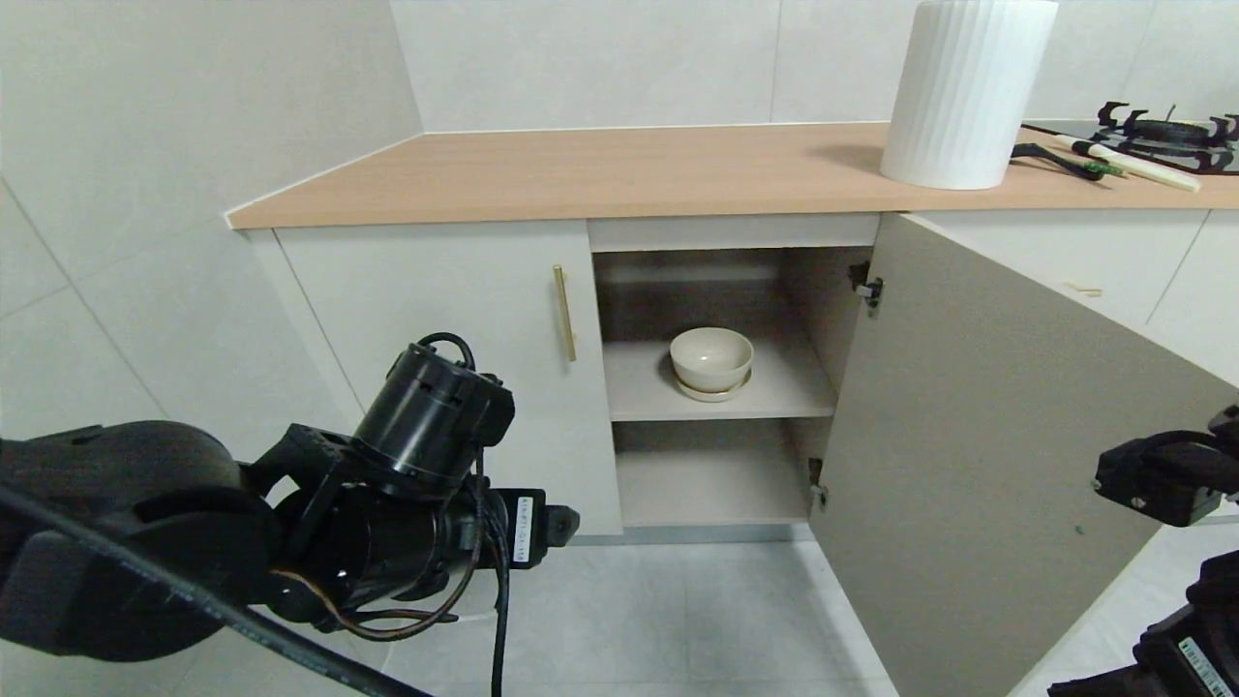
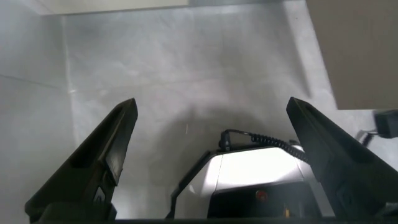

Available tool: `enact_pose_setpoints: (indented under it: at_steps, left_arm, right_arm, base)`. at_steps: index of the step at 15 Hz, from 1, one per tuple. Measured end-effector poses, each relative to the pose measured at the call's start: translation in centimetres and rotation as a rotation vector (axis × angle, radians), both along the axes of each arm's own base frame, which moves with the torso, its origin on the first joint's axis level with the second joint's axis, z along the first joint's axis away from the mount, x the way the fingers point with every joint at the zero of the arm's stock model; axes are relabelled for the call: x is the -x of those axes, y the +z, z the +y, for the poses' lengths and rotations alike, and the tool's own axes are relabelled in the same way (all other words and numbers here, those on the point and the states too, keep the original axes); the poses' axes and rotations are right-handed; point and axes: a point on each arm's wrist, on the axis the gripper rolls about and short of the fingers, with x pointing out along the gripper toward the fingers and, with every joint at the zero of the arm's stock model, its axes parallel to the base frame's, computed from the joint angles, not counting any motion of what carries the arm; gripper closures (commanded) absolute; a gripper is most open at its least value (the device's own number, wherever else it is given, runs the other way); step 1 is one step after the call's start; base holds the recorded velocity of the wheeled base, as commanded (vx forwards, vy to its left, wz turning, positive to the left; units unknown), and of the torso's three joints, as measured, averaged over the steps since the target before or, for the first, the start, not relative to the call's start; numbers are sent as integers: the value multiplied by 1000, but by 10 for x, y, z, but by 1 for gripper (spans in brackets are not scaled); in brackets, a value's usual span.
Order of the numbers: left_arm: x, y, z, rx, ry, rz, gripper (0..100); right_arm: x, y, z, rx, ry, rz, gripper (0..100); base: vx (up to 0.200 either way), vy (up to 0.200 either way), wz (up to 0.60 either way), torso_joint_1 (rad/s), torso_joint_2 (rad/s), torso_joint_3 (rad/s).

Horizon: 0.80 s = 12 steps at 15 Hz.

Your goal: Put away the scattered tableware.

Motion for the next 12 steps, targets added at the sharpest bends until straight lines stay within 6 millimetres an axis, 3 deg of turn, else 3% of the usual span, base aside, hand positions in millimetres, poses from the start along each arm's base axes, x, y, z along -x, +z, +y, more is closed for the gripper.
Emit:
enact_pose_setpoints:
  at_steps: [6,12]
  left_arm:
    - [0,-1,0,-2,1,4,0]
    - [-1,-1,0,-3,2,4,0]
  right_arm:
    - [4,13,-16,21,-94,-57,0]
    - [-6,29,-51,86,-301,-136,0]
  base:
    - [0,0,0,0,0,0]
    - [0,0,0,0,0,0]
